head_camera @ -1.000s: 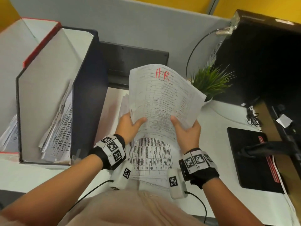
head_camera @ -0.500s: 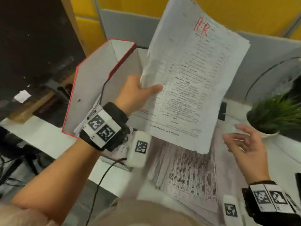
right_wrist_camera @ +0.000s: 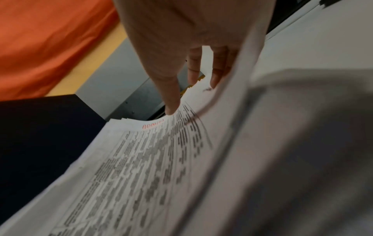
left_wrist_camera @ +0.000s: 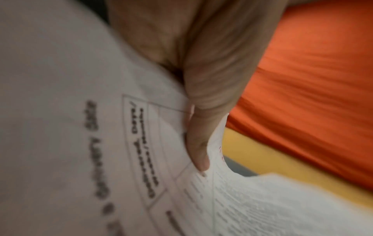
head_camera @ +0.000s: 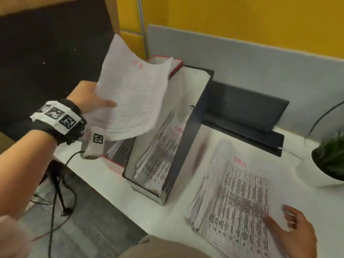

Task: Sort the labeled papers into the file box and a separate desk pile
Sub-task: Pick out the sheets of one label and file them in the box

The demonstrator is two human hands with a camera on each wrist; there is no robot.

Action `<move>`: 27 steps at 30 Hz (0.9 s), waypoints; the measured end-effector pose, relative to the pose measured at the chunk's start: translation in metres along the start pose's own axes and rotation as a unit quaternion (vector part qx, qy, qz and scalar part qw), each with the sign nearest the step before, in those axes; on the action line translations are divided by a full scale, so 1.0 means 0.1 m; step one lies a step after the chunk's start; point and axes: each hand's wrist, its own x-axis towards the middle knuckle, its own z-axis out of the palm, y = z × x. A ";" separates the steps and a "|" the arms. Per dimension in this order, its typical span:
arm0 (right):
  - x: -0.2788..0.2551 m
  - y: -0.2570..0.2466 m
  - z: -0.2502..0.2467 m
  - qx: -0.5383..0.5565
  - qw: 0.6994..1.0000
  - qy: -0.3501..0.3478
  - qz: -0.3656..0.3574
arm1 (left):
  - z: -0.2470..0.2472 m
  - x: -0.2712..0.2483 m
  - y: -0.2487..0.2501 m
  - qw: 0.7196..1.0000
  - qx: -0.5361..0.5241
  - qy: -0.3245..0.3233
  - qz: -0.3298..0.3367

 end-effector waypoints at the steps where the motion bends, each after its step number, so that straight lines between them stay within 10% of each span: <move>1: -0.02 0.01 0.01 -0.022 1.000 0.003 0.001 | 0.08 0.02 -0.03 0.999 0.038 -0.006 0.013; 17: -0.05 0.19 0.07 -0.100 0.994 0.006 -0.041 | 1.06 0.11 -0.23 0.938 0.253 -0.236 0.013; 27: -0.06 0.21 0.09 -0.109 0.994 -0.008 -0.029 | 0.75 0.03 0.16 0.995 0.043 -0.020 0.092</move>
